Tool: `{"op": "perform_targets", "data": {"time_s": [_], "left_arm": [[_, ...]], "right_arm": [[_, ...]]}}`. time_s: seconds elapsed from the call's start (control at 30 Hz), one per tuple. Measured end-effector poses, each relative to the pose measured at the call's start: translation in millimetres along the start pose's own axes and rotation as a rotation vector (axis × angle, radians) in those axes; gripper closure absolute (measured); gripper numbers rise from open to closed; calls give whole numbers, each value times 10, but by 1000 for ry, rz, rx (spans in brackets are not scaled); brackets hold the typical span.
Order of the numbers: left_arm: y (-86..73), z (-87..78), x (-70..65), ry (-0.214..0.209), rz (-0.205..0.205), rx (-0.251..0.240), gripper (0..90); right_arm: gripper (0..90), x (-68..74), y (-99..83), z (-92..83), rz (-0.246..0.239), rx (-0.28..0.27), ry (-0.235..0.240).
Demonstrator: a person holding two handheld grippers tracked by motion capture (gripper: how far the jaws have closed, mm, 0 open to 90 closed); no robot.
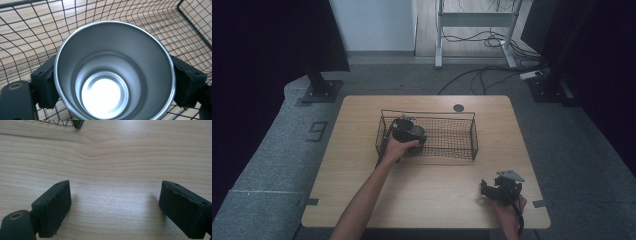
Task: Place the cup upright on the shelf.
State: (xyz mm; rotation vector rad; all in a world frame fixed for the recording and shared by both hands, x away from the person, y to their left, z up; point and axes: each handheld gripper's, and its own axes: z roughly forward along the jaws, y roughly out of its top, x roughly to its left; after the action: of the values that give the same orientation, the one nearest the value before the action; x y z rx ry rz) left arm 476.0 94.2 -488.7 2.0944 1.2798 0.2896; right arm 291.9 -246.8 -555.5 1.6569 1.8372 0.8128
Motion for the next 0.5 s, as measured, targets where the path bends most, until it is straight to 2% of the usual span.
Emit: {"op": "perform_targets", "data": {"time_s": [0.33,0.47,0.5], "left_arm": [[0,-20,-11,3,5,-6,124],[10,-70,-17,-3,8,-29,108],[20,-118,-21,2,18,-49,82]], "right_arm": [[107,0,0,0,0,0,0],[106,0,0,0,0,0,0],[106,0,0,0,0,0,0]]}}
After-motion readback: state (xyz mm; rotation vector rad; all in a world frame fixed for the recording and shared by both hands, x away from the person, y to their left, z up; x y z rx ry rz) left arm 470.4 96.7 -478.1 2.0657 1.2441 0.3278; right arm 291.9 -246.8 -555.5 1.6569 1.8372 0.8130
